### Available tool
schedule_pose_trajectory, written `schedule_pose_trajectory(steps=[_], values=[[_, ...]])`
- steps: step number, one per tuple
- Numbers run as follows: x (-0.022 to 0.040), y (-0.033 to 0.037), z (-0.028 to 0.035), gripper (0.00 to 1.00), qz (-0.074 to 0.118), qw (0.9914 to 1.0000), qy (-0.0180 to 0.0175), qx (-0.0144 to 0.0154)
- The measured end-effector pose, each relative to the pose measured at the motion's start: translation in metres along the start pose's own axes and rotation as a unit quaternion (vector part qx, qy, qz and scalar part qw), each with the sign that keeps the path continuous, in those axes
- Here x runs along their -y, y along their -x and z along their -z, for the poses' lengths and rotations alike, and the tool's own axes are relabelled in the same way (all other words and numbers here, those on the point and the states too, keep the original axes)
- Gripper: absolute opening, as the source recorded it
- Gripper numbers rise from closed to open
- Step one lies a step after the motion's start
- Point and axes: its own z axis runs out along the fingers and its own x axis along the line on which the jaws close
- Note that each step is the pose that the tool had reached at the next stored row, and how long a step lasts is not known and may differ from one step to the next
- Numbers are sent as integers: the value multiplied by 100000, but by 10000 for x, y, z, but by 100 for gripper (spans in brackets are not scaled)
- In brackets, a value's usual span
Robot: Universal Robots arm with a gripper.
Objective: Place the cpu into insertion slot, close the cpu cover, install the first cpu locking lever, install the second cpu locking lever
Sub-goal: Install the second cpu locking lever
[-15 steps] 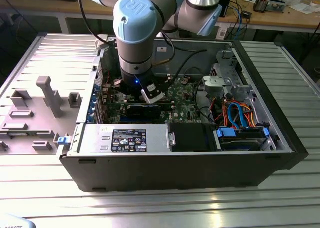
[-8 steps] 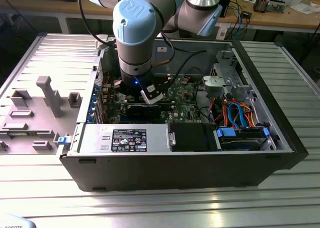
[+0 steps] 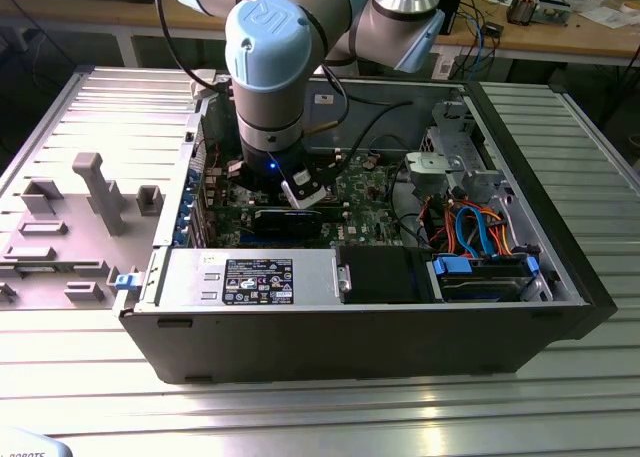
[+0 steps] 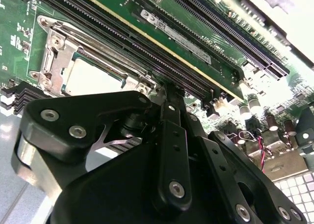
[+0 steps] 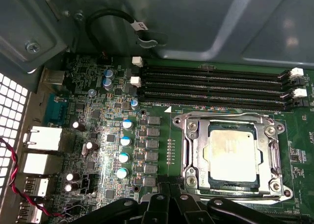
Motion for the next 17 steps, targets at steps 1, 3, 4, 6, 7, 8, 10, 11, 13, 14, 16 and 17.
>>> schedule_pose_trajectory(steps=[1,3,4,6,7,8,10,11,13,14,16,17], values=[[1,-1,-2,11,2,100000,25,-5],[1,-3,-8,11,-10,100000,287,10],[1,-2,-8,11,-7,99999,322,12],[1,-2,-9,11,-1,99999,383,19],[1,-2,-9,11,-3,99999,385,19],[1,-2,-9,11,0,99999,386,17],[1,-2,-9,11,-1,99999,385,21],[1,-2,-9,11,-3,99999,383,20],[-1,-2,-10,11,3,99999,393,14],[-2,-2,-10,11,9,99999,435,15],[-1,-2,-17,11,-2,99999,541,22],[1,-3,-25,11,-7,99998,560,16]])
